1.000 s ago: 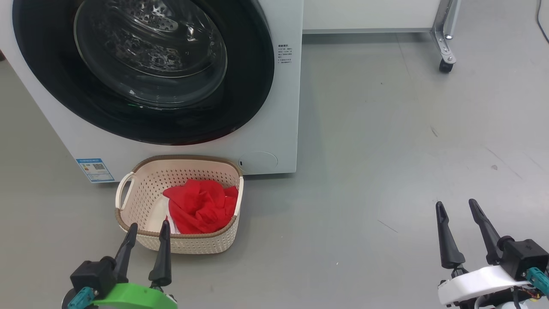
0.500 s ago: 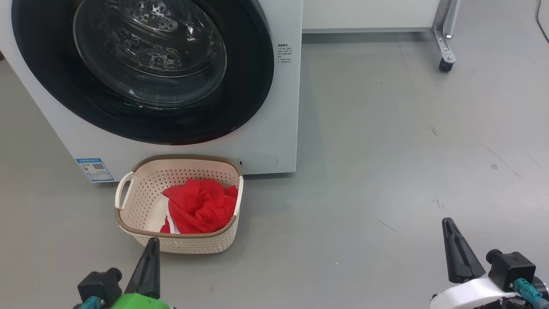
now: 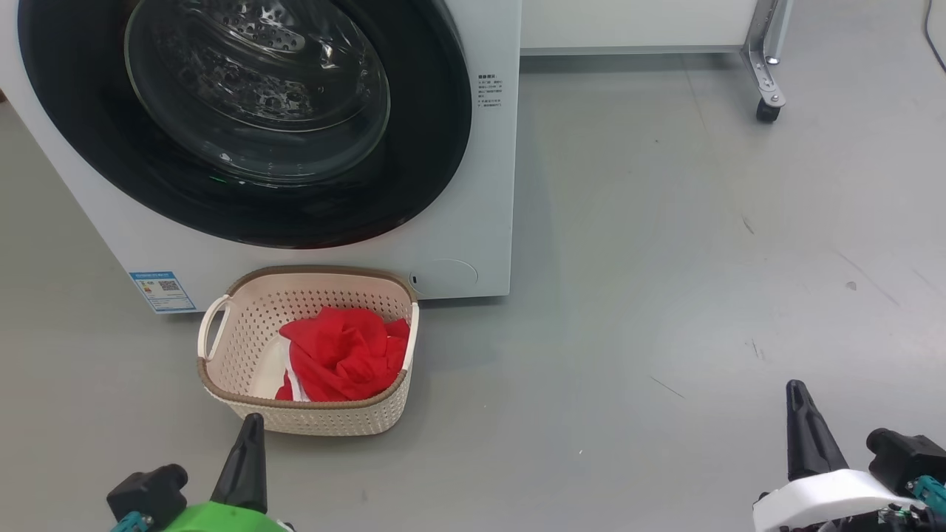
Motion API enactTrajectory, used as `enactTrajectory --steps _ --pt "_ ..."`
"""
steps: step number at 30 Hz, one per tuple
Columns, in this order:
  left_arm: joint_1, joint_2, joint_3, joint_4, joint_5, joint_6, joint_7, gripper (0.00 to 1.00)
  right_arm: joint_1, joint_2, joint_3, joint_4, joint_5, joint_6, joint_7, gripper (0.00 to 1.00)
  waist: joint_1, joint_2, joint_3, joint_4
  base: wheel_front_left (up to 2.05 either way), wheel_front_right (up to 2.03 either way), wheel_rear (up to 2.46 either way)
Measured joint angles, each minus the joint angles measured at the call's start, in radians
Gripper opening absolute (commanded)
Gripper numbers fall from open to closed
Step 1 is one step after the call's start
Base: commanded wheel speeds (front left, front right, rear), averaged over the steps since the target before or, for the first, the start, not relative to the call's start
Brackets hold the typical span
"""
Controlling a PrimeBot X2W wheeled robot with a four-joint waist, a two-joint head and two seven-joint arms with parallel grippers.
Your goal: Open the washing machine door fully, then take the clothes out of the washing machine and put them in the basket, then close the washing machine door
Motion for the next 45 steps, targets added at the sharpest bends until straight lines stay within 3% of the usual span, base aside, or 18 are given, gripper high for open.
enactTrajectory --steps 45 --pt "-0.021 0.005 0.095 -0.012 -0.482 0.0 0.146 0.0 -0.08 0.033 -0.107 0.063 0.545 0.061 0.154 0.0 0.0 0.0 0.008 -0.002 0.0 0.0 0.0"
